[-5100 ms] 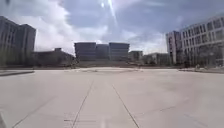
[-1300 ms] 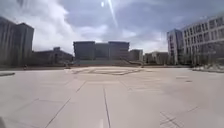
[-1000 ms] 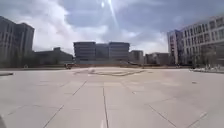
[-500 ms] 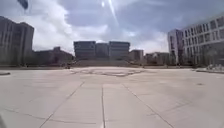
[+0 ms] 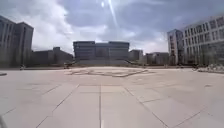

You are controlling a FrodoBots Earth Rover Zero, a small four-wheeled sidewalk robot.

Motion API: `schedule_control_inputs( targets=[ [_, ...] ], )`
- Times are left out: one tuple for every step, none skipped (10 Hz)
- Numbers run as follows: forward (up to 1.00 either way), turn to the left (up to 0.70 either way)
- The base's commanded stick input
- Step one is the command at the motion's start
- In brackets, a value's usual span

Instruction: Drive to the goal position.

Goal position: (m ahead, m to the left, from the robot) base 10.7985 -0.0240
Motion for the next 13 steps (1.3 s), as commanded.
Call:
schedule_control_inputs(
  targets=[
    [0.7,0.0],
    [0.7,0.0],
    [0.7,0.0],
    [0.7,0.0],
    [0.7,0.0],
    [0.7,0.0],
    [0.7,0.0],
    [0.7,0.0],
    [0.7,0.0],
    [0.7,0.0],
    [0.7,0.0],
    [0.7,0.0],
    [0.7,0.0]
  ],
)
